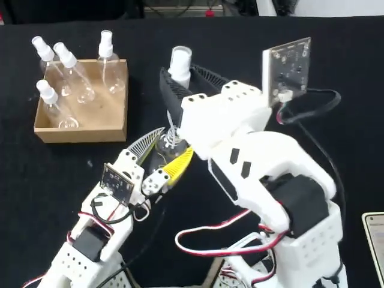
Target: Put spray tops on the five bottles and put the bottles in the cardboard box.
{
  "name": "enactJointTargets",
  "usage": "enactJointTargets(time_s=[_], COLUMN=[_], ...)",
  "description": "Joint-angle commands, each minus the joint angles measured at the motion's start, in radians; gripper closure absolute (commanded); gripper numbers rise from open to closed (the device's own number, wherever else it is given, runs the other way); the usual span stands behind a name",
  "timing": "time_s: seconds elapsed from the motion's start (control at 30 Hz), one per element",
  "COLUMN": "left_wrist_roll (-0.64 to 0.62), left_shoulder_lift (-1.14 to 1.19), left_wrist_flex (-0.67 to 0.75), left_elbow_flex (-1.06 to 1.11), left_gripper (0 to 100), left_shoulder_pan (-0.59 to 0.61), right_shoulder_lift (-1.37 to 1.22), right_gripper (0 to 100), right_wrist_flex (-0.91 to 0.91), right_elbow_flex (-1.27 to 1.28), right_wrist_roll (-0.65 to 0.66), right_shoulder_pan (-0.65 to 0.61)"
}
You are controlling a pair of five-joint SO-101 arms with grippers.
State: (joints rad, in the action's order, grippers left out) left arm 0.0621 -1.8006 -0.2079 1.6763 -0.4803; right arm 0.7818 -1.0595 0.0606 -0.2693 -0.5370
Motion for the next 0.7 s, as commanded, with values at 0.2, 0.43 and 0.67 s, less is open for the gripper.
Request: enactJointTargets(time_s=[0.2,0.43,0.67], left_wrist_roll=[-0.005,-0.005,-0.005], left_shoulder_lift=[-0.012,-0.012,-0.012], left_wrist_flex=[0.020,0.020,0.025], left_elbow_flex=[0.024,0.024,0.024], left_gripper=[93,93,93], left_shoulder_pan=[-0.013,-0.013,-0.015], right_shoulder_lift=[0.024,0.019,0.021], right_gripper=[98.6,98.4,98.4], right_wrist_flex=[0.031,0.077,0.089], right_elbow_flex=[-0.110,-0.074,-0.013], right_wrist_roll=[-0.002,-0.002,-0.002], right_shoulder_pan=[-0.011,0.074,0.077])
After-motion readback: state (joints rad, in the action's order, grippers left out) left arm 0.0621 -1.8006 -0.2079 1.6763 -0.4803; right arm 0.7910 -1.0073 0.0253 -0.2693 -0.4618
